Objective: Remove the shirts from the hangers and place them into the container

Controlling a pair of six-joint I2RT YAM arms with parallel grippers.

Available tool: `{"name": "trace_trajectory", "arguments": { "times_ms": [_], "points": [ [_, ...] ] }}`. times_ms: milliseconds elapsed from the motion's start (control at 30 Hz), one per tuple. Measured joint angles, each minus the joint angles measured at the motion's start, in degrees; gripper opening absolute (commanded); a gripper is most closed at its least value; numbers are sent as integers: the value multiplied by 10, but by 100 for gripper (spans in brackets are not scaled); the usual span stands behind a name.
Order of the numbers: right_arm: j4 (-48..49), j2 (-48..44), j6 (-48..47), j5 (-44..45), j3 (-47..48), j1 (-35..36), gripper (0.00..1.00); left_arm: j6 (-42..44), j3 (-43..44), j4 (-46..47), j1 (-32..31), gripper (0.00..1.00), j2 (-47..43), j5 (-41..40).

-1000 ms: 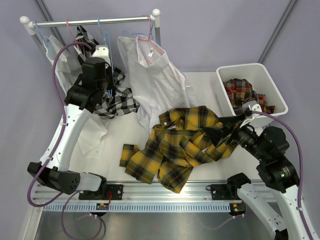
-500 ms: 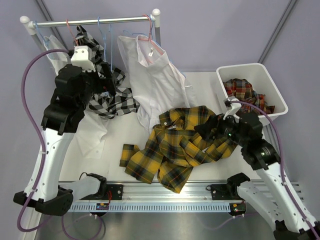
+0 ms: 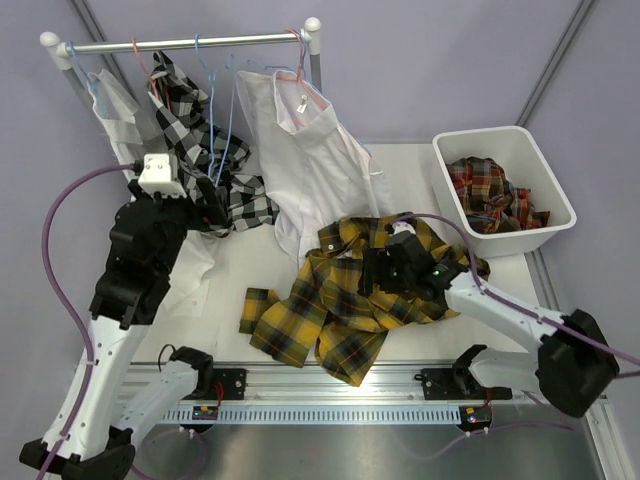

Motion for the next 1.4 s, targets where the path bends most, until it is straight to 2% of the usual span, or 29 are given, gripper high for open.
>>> {"name": "trace_trajectory", "arguments": {
  "times_ms": [233,300,400,433,533,567,600,733,900,1033,1200,1400],
  "points": [
    [20,142,93,83,0,46,99,0,-163,126,0,99,-110,-18],
    [26,167,115,101,1,54,93,3,-183,139,0,99,-123,-29],
    [30,173,134,122,2,59,74,11,-186,154,0,99,-127,-43],
    [30,174,141,129,2,59,56,13,-186,158,0,99,-128,-48],
    [37,176,162,138,-2,59,26,17,-186,168,0,99,-136,-59],
    [41,174,170,138,-5,60,9,18,-188,172,0,99,-139,-62],
    [44,171,176,138,-9,60,2,20,-189,175,0,99,-143,-65],
    [27,113,195,143,-34,61,0,26,-194,182,0,99,-152,-76],
    [-96,-67,193,181,-8,62,0,28,-198,182,0,99,-153,-80],
    [-199,-149,159,253,131,62,0,28,-198,182,0,99,-155,-83],
    [-257,-141,77,342,339,45,0,28,-198,182,0,99,-157,-85],
    [-269,-85,-19,357,532,-108,0,29,-202,184,0,99,-162,-89]
  ]
}}
